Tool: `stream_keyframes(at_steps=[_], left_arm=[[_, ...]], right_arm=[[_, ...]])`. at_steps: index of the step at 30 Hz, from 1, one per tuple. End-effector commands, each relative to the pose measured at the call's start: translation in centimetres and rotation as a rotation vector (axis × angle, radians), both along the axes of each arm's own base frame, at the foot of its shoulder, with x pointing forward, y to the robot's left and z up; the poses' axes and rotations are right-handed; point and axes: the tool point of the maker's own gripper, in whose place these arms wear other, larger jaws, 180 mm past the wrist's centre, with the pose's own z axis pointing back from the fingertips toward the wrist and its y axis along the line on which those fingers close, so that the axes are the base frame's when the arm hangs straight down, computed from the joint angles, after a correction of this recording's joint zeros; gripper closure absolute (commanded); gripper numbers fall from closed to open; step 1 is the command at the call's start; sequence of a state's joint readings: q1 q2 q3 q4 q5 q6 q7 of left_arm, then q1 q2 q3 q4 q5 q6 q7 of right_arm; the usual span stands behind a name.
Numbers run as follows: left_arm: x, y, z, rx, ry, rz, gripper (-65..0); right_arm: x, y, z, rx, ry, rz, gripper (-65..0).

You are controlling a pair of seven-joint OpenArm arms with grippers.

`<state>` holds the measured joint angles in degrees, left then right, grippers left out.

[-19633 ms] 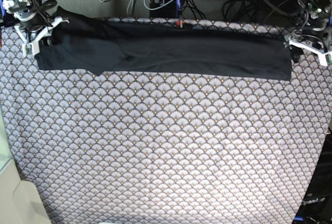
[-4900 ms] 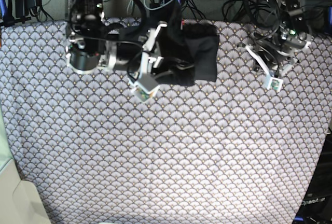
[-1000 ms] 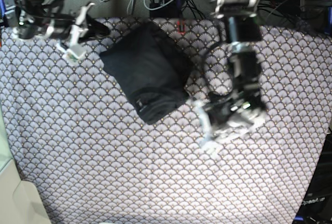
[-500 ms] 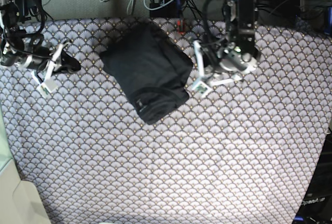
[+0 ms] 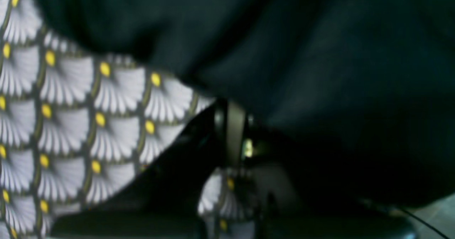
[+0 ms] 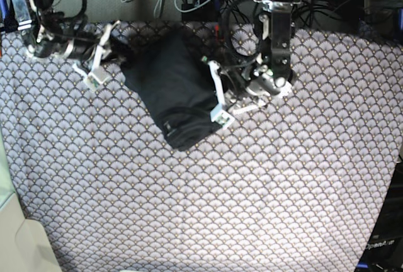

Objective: Fold the T-shirt properly
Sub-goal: 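Push the bundle's sides with both grippers to square it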

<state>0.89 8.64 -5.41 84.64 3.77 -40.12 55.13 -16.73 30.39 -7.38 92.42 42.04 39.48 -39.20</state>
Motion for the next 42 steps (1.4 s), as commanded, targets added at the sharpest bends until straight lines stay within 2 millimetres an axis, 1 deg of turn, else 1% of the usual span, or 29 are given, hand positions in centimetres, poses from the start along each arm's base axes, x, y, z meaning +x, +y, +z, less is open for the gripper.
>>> stream_keyframes(at_steps=[1,5,7,9,10,12,14,16,19,21,23,26,28,31,33,34,35,38,40,42], left_arm=[[0.7,0.0,0.3,0.009,-0.011,0.003,-0.4],[2.2,-0.5,0.6,-0.020,-0.039,0.005,-0.4],[2.7,-0.8,0.5,-0.036,-0.034,0.003,-0.4],[3.0,-1.5,0.7,-0.082,-0.026,0.005,-0.4],[3.0,-1.8,1.0,-0.107,-0.024,0.007,-0.4],[2.9,-2.1,1.1,-0.126,-0.021,0.009,-0.4],[2.8,-2.1,1.0,-0.127,-0.019,0.010,-0.4],[2.5,-2.2,0.8,-0.132,-0.014,0.012,-0.4],[2.3,-2.2,0.7,-0.137,-0.008,0.012,-0.4],[2.4,-2.2,0.8,-0.137,-0.011,0.012,-0.4],[2.5,-2.2,0.8,-0.137,-0.013,0.012,-0.4],[2.6,-2.3,0.9,-0.140,-0.014,0.012,-0.4],[2.7,-2.3,1.0,-0.141,-0.017,0.012,-0.4],[2.9,-2.3,1.1,-0.141,-0.020,0.012,-0.4],[3.1,-2.3,1.3,-0.144,-0.027,0.012,-0.4],[3.3,-2.3,1.4,-0.144,-0.030,0.012,-0.4],[3.4,-2.3,1.5,-0.145,-0.035,0.012,-0.4],[4.2,-2.4,2.1,-0.154,-0.059,0.013,-0.4],[4.5,-2.6,2.4,-0.167,-0.076,0.017,-0.4],[4.7,-2.7,2.7,-0.178,-0.090,0.020,-0.4]], right_arm=[[0.1,0.7,1.2,0.028,-0.033,0.013,0.0],[-1.1,2.2,2.5,0.055,-0.054,0.046,0.0],[-1.7,3.2,2.6,0.075,-0.049,0.061,0.0],[-2.1,3.5,2.3,0.076,-0.036,0.074,0.0],[-2.2,3.1,2.0,0.054,-0.037,0.079,0.0],[-2.3,1.6,0.8,-0.040,-0.046,0.090,0.0],[-1.4,-1.2,-0.1,-0.149,-0.066,0.057,0.0],[-0.8,-3.0,-0.3,-0.211,-0.081,0.032,0.0],[0.7,-5.5,0.3,-0.272,-0.113,-0.015,0.0],[2.5,-6.2,1.2,-0.285,-0.155,-0.039,0.0],[3.3,-7.0,1.2,-0.306,-0.151,-0.054,0.0],[4.8,-7.5,0.9,-0.317,-0.144,-0.072,0.0],[5.8,-7.0,0.8,-0.292,-0.148,-0.094,0.0],[5.7,-6.3,0.4,-0.284,-0.128,-0.096,0.0],[5.4,-4.8,0.4,-0.253,-0.131,-0.092,0.0],[5.3,-3.7,0.6,-0.236,-0.137,-0.076,0.0],[5.0,-2.7,0.6,-0.225,-0.138,-0.056,0.0],[3.9,-0.7,0.9,-0.198,-0.138,-0.021,0.0],[3.3,0.4,1.2,-0.174,-0.141,-0.020,0.0],[2.7,0.9,1.3,-0.162,-0.138,-0.017,0.0]])
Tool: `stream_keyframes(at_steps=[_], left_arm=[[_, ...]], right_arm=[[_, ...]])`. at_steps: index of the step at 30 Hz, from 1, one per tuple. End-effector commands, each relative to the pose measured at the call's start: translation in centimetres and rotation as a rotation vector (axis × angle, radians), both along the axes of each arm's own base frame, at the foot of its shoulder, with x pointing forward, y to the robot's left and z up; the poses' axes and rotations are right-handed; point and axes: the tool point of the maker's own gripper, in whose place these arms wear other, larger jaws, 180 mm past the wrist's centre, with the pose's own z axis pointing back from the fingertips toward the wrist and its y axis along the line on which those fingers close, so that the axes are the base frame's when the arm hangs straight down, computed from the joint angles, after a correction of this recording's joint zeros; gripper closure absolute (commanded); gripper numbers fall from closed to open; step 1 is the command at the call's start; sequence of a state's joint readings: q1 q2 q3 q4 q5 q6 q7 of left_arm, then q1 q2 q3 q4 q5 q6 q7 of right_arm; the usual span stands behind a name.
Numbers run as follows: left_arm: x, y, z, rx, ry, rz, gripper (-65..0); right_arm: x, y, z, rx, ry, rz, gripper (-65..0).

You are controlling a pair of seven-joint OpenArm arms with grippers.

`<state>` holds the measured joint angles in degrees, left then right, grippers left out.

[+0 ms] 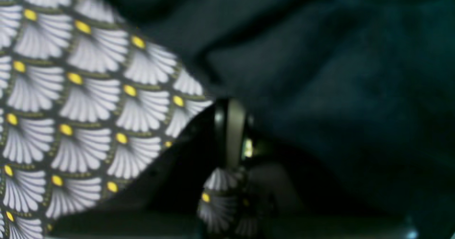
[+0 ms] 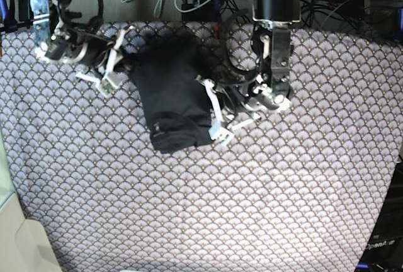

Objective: Fold the T-shirt properly
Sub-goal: 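Push the bundle's sides with both grippers to square it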

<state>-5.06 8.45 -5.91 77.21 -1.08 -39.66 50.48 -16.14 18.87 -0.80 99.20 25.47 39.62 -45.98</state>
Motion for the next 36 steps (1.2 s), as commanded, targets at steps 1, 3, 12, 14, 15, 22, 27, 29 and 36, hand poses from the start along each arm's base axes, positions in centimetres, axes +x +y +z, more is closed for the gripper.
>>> stream_keyframes(at_steps=[1,3,12,14,15,22,27,29,36], left_arm=[[1.5,-0.9,1.8,-0.048,-0.061,0.001,-0.4],[1.8,-1.4,2.0,-0.075,-0.057,0.001,-0.4],[2.6,-3.5,2.2,-0.234,0.011,0.009,-0.4],[2.7,-3.5,2.2,-0.234,0.008,0.009,-0.4],[2.8,-3.5,2.3,-0.234,0.005,0.009,-0.4],[2.4,-3.5,2.0,-0.234,0.015,0.010,-0.4],[1.9,-3.5,1.6,-0.234,0.027,0.012,-0.4],[1.7,-3.5,1.5,-0.234,0.030,0.012,-0.4],[1.6,-3.5,1.4,-0.234,0.033,0.012,-0.4]], right_arm=[[0.4,0.1,0.9,0.018,-0.032,0.006,0.0],[0.3,0.5,0.9,0.023,-0.028,0.015,0.0],[-1.7,1.1,0.0,0.041,0.016,0.013,0.0],[-1.9,0.9,0.1,0.039,0.015,0.008,0.0],[-1.8,0.0,0.4,0.024,0.005,-0.007,0.0],[-0.2,-4.2,5.7,-0.058,-0.162,-0.100,0.0],[-0.3,-3.4,5.7,-0.064,-0.147,-0.084,0.0],[-0.3,-2.3,5.4,-0.056,-0.133,-0.059,0.0],[1.2,1.6,6.3,-0.019,-0.166,0.053,0.0]])
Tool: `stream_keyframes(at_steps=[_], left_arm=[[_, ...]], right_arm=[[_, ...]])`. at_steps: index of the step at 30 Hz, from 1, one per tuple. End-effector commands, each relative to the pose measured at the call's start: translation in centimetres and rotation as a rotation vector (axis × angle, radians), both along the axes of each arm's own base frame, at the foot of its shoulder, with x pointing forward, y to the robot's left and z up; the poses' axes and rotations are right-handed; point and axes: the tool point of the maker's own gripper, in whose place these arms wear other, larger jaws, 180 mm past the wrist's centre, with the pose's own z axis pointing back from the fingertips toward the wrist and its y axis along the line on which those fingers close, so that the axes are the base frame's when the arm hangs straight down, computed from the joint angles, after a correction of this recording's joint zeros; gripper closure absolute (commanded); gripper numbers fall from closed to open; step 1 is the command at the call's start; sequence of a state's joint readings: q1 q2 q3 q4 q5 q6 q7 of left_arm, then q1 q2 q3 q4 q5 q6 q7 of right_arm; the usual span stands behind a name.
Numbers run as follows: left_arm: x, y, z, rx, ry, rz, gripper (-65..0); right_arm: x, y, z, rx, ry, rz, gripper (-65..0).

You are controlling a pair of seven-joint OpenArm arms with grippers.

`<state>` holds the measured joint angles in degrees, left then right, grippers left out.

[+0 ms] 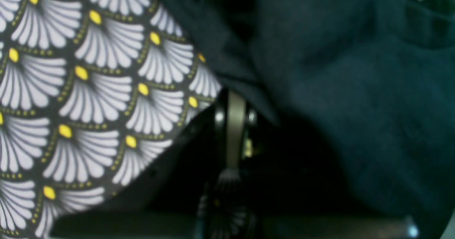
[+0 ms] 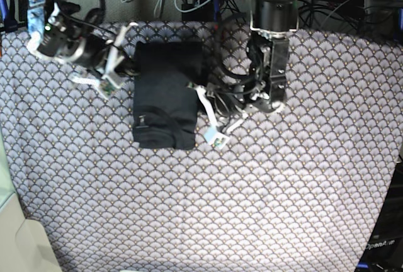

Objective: Fold the T-shirt properly
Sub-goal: 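Push the bundle's sides with both grippers to square it, then tuck and press the bundle's edges with both grippers to neaten it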

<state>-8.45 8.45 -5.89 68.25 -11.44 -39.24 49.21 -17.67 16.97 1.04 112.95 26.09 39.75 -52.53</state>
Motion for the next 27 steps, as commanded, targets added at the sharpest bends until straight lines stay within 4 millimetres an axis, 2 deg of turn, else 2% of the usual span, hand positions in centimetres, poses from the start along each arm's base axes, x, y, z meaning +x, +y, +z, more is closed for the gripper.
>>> stream_keyframes(at_steps=[1,5,8,14,19,27], left_arm=[[1.2,-0.8,1.7,-0.041,-0.051,-0.003,-0.4],[1.4,-0.8,1.9,-0.040,-0.055,-0.003,-0.4],[1.4,-0.8,1.9,-0.040,-0.057,-0.003,-0.4],[1.5,-0.7,1.9,-0.041,-0.056,0.001,-0.4],[2.2,0.8,1.9,-0.048,-0.052,0.058,-0.4],[2.4,1.4,1.9,-0.051,-0.051,0.078,-0.4]], right_arm=[[0.7,0.4,1.1,0.006,-0.038,0.024,0.0],[1.7,2.0,1.6,-0.018,-0.047,0.084,0.0],[2.2,3.9,2.3,0.000,-0.062,0.121,0.0],[1.5,7.2,2.3,0.044,-0.049,0.190,0.0],[1.7,7.2,1.9,0.069,-0.051,0.182,0.0],[1.8,5.8,-1.3,0.096,0.019,0.144,0.0]])
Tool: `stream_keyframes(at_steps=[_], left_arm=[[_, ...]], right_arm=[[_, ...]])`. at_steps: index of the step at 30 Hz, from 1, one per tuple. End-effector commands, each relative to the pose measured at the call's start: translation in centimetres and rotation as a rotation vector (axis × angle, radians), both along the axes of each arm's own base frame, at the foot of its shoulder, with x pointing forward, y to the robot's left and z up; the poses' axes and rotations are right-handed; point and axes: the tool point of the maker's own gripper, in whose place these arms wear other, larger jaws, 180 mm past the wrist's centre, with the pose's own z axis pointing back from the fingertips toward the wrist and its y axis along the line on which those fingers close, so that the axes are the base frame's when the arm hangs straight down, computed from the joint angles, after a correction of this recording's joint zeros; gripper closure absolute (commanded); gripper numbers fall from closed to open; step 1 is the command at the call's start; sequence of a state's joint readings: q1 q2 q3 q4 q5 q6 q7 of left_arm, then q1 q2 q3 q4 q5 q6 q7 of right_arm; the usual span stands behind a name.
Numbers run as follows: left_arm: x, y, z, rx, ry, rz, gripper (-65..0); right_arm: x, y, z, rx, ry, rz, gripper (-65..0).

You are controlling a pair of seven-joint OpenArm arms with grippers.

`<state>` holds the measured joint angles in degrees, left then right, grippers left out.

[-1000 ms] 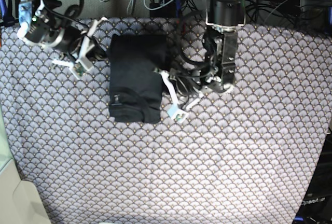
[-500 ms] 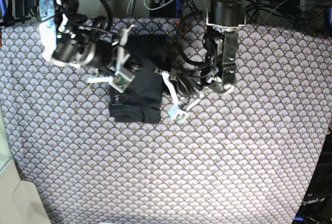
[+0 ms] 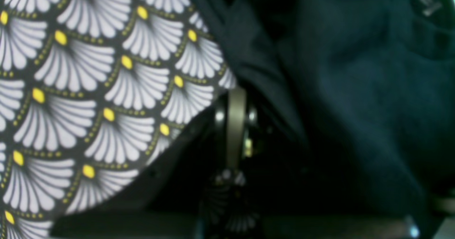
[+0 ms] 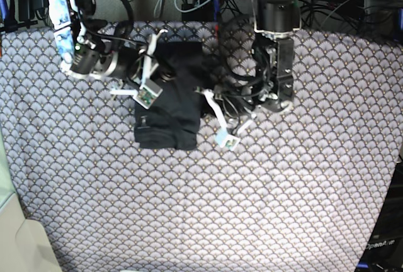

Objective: Fold the T-shirt properly
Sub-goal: 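Tuck and press the bundle's edges with both grippers to neaten it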

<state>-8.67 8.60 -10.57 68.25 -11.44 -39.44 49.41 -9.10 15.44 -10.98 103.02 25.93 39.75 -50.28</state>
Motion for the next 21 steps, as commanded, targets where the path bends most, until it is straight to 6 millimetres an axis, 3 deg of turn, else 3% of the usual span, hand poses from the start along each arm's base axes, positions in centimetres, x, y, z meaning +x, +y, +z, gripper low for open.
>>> stream_keyframes(at_steps=[1,11,18,21], left_arm=[[1.6,-0.6,1.9,-0.036,-0.061,0.003,-0.4],[1.9,-0.5,2.2,-0.031,-0.065,-0.001,-0.4],[1.9,-0.3,2.3,-0.031,-0.067,0.003,-0.4],[2.5,0.8,3.6,-0.046,-0.109,0.020,-0.4]], right_arm=[[0.5,-0.3,0.2,0.016,-0.016,-0.005,0.0],[0.4,-1.4,-3.7,0.048,0.077,-0.059,0.0],[0.2,-1.2,-4.9,0.061,0.097,-0.037,0.0],[0.2,-1.3,-4.9,0.062,0.095,-0.042,0.0]])
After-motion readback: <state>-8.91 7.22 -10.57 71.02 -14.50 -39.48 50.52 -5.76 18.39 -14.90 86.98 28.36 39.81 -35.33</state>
